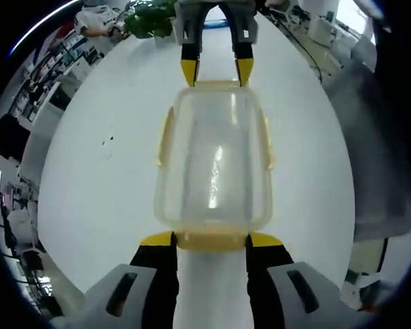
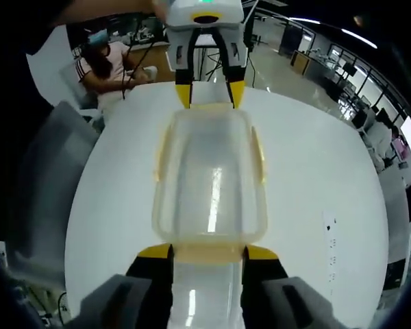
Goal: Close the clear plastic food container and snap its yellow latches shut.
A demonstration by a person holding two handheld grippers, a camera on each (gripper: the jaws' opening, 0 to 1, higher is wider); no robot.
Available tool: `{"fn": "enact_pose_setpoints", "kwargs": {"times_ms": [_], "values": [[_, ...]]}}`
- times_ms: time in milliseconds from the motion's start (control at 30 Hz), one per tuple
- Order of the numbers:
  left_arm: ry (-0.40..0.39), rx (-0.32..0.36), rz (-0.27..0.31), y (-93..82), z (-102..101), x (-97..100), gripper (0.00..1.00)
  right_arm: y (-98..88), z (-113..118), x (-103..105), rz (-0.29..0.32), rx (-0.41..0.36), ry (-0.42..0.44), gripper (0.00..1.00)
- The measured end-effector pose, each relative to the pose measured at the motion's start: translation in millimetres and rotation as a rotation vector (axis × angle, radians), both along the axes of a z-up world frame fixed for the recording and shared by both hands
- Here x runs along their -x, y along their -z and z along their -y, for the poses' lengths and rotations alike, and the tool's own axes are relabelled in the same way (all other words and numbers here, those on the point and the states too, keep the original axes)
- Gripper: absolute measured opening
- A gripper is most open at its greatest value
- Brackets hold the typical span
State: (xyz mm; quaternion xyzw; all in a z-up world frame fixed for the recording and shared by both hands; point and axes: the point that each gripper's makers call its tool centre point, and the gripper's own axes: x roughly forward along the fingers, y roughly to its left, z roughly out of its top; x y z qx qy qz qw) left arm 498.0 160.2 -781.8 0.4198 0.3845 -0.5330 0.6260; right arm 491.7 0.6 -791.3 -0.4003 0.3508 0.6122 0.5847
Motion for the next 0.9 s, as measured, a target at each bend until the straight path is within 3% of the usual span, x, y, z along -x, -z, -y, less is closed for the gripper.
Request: {"fn": "enact_pose_setpoints", "kwargs": {"times_ms": [900], "values": [[-0.011, 0.024, 0.023, 9.8, 69, -0.5, 0.35, 9.6, 70, 0, 0.021, 0.040, 0.003, 0.36]]}}
